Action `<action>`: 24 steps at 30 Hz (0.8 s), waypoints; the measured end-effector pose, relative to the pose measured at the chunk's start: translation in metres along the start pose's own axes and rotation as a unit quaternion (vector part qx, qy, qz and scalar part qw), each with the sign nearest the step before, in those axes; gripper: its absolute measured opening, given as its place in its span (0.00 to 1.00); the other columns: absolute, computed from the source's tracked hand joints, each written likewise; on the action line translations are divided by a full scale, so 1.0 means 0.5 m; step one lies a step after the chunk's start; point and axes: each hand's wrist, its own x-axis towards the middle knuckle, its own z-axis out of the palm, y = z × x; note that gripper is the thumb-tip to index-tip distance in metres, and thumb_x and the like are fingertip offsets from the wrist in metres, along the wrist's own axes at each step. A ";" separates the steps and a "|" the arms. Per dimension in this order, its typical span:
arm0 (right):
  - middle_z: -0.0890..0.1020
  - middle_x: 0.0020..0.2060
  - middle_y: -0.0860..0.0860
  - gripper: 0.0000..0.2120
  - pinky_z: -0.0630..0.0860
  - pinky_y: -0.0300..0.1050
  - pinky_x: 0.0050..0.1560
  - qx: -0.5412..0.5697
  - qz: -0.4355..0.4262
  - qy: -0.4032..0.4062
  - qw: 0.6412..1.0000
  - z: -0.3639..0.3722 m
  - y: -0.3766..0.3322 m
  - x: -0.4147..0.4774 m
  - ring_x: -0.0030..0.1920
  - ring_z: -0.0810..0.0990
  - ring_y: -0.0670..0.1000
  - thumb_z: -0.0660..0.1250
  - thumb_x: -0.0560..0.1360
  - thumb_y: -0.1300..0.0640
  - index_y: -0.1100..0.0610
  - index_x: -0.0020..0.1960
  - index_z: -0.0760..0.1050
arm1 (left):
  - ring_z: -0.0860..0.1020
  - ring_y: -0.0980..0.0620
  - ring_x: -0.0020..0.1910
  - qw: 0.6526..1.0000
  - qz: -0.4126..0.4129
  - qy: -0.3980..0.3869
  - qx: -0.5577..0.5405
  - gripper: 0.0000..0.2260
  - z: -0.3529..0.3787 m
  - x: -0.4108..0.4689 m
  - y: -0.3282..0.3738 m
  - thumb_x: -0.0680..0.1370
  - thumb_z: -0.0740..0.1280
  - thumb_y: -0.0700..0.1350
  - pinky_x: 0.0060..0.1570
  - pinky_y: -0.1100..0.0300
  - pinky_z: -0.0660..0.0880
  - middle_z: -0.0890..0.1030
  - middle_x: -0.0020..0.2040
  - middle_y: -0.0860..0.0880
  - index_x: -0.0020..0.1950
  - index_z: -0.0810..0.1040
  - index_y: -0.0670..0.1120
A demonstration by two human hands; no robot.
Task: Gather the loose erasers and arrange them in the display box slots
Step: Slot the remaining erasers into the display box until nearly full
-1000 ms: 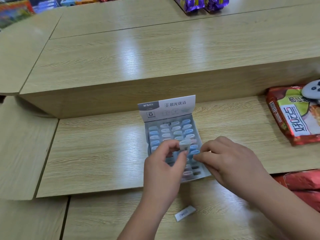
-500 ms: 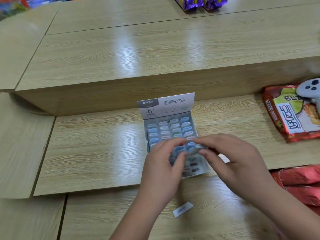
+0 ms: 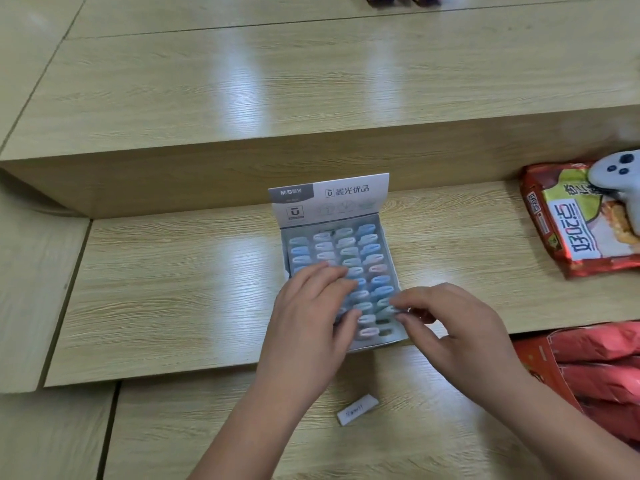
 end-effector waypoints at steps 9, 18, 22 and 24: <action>0.83 0.46 0.41 0.07 0.76 0.46 0.38 -0.038 -0.072 -0.005 0.997 -0.020 0.014 0.010 0.44 0.79 0.47 0.66 0.78 0.51 0.52 0.49 0.82 | 0.67 0.55 0.71 1.000 -0.001 0.010 -0.027 0.17 0.006 0.002 -0.008 0.77 0.62 0.54 0.70 0.55 0.65 0.78 0.65 0.56 0.62 0.80 0.50; 0.84 0.46 0.43 0.04 0.77 0.45 0.36 -0.032 -0.094 0.019 0.995 -0.014 0.009 0.002 0.43 0.81 0.47 0.71 0.75 0.56 0.55 0.47 0.83 | 0.67 0.56 0.71 0.999 0.001 0.013 -0.034 0.16 0.009 0.006 -0.011 0.77 0.63 0.54 0.70 0.56 0.65 0.78 0.65 0.57 0.62 0.81 0.51; 0.84 0.46 0.43 0.04 0.76 0.43 0.34 -0.062 -0.111 0.002 0.992 -0.020 0.005 0.002 0.41 0.82 0.48 0.70 0.76 0.55 0.53 0.47 0.84 | 0.67 0.56 0.71 0.999 0.003 0.014 -0.029 0.16 0.009 0.008 -0.012 0.77 0.63 0.54 0.70 0.57 0.64 0.78 0.65 0.57 0.61 0.81 0.51; 0.84 0.46 0.43 0.04 0.74 0.43 0.32 -0.092 -0.120 -0.022 0.988 -0.023 0.005 0.005 0.40 0.80 0.49 0.70 0.76 0.55 0.53 0.47 0.83 | 0.68 0.55 0.71 0.999 0.007 0.014 -0.029 0.16 0.009 0.009 -0.014 0.77 0.64 0.54 0.70 0.56 0.64 0.78 0.65 0.57 0.61 0.81 0.51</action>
